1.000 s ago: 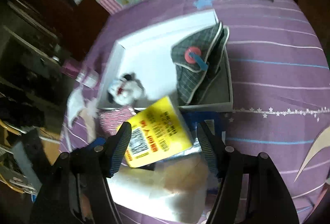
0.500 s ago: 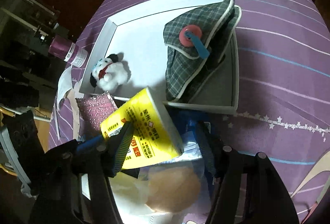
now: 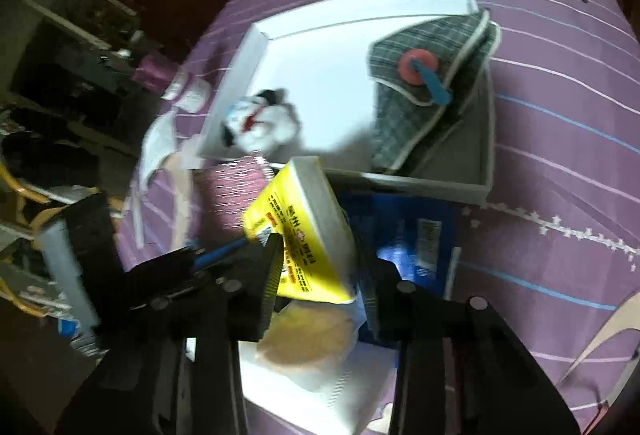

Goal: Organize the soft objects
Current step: 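Lift the pink sponge with the left tool while the right tool lifts the yellow card box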

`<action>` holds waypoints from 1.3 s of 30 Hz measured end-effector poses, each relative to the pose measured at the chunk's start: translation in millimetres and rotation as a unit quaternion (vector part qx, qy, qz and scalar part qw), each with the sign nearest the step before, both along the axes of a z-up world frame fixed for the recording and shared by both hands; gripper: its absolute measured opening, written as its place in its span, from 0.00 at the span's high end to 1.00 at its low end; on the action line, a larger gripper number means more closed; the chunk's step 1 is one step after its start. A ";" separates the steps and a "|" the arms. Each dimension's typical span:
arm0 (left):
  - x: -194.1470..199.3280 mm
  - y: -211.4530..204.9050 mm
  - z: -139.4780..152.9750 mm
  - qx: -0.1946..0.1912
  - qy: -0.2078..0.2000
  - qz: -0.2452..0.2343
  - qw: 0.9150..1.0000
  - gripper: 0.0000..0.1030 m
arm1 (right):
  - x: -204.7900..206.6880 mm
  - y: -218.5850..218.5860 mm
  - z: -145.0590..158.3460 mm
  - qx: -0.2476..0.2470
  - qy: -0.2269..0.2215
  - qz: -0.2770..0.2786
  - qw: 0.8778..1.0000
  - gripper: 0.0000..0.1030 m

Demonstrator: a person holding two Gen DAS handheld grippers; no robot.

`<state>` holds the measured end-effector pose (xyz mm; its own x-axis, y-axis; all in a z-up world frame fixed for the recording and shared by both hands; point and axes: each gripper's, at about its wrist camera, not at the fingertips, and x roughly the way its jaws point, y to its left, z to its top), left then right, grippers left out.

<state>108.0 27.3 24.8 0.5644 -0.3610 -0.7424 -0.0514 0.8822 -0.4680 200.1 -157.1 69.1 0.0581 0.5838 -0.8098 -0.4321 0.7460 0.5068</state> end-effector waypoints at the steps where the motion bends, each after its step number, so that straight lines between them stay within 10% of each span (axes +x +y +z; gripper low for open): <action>1: -0.7 1.1 0.6 0.006 -0.002 0.004 1.000 0.97 | -0.8 1.0 0.0 0.004 -0.001 0.004 1.000 0.63; 19: -4.4 3.2 0.4 0.084 -0.014 0.026 0.996 1.00 | 9.0 8.0 -28.4 0.021 0.032 0.013 0.999 0.53; 25: -5.3 3.0 0.0 0.088 -0.016 0.028 0.996 1.00 | 1.6 19.2 -26.3 0.018 0.025 0.024 0.999 0.74; 39: -14.5 -0.1 8.8 0.119 -0.052 0.031 0.991 0.99 | -4.5 20.2 -10.1 0.001 -0.016 0.017 1.000 0.77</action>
